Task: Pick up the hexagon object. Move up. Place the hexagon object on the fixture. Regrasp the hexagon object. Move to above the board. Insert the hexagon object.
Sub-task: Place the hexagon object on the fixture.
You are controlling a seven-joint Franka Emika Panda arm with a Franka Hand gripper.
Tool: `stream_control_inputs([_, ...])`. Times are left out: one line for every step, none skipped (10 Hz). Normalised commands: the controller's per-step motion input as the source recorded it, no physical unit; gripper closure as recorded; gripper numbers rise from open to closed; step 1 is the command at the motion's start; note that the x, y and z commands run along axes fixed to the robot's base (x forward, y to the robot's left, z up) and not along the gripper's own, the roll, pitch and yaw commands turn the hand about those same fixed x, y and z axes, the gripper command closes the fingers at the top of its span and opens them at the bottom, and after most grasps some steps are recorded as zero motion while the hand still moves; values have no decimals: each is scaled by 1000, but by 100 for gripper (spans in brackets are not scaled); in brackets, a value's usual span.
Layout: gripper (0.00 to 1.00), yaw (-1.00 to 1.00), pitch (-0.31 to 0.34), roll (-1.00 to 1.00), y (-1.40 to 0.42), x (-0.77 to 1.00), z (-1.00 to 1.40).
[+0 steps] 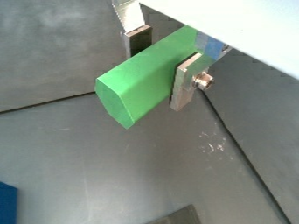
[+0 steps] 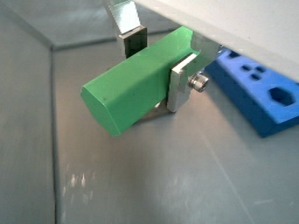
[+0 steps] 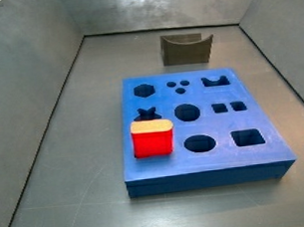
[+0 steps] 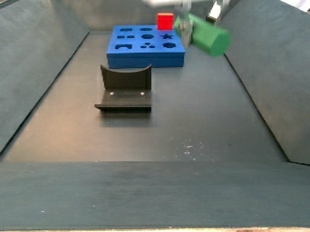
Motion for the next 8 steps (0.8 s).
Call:
stream_control_inputs([100,-1000,-62,-55,-883,1000,498])
stream_control_inputs([100,-1000,-32,-71,-800,1000,441])
stream_control_inputs([100,-1000,-17,-82,-691,1000,392])
stream_control_inputs([100,-1000,6,-96,-556,1000,334])
stream_control_inputs([100,-1000,42,-114,-453,1000,276])
stream_control_inputs([100,-849,94,-125,-315,968,199])
stream_control_inputs([100,-616,112,-115,-196,871,130])
stream_control_inputs([100,-416,129,-104,-113,776,87])
